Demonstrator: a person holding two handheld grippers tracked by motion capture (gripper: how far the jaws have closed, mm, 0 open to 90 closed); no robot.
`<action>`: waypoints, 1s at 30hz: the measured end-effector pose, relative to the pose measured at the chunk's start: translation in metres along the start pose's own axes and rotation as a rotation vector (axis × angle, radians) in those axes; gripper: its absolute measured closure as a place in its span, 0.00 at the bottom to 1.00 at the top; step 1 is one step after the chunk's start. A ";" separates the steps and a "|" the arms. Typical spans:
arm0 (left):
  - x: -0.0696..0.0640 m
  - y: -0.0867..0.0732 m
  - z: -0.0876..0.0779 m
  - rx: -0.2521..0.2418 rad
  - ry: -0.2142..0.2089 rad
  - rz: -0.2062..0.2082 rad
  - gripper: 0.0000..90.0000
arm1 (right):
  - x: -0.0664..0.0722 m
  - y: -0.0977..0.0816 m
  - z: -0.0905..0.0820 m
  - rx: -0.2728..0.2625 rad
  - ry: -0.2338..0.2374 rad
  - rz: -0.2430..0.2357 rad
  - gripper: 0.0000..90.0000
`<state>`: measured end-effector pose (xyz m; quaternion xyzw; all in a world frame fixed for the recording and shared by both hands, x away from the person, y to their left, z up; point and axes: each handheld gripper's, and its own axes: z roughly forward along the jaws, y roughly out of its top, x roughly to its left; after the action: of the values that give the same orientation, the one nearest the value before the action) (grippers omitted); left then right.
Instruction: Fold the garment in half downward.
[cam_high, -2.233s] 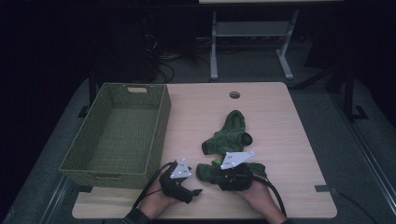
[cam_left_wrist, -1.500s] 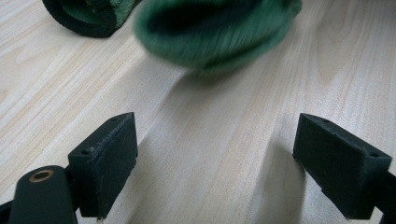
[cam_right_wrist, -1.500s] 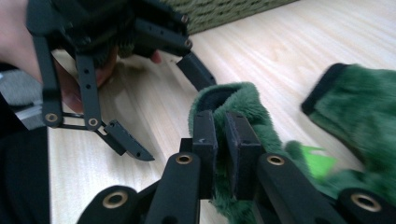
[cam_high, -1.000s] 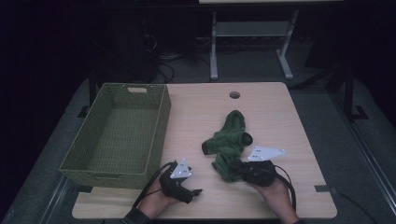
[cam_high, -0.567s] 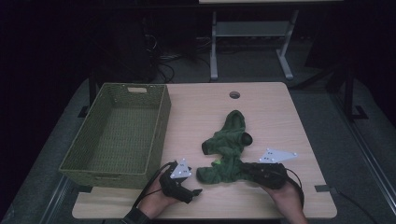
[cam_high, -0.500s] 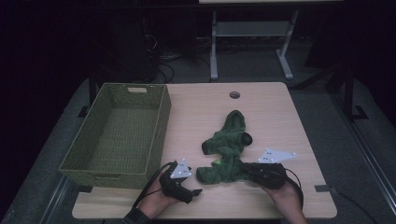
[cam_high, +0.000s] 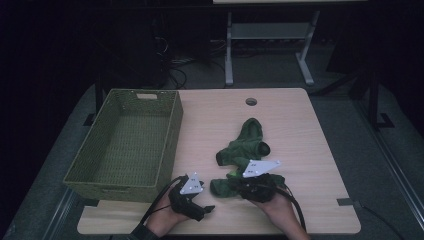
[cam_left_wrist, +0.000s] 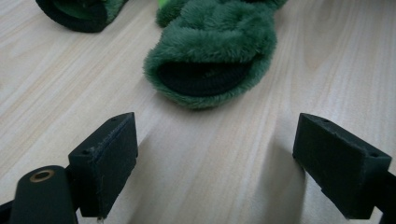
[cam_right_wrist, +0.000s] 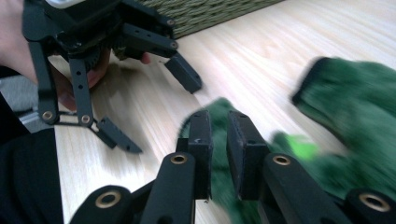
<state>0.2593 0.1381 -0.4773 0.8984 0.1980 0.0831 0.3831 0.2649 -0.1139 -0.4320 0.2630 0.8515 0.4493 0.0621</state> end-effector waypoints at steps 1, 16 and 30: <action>0.000 0.000 0.000 0.001 0.000 0.000 0.15 | 0.002 0.003 0.007 0.009 0.005 -0.011 0.88; 0.001 0.000 0.000 0.007 -0.002 0.008 0.15 | 0.005 0.001 0.060 0.143 -0.004 -0.029 0.97; 0.000 0.000 0.000 0.001 -0.004 -0.003 0.15 | -0.012 0.001 -0.011 -0.068 -0.060 0.041 0.98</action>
<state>0.2592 0.1379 -0.4773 0.8986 0.1984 0.0805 0.3830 0.2717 -0.1274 -0.4261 0.2915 0.8280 0.4709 0.0873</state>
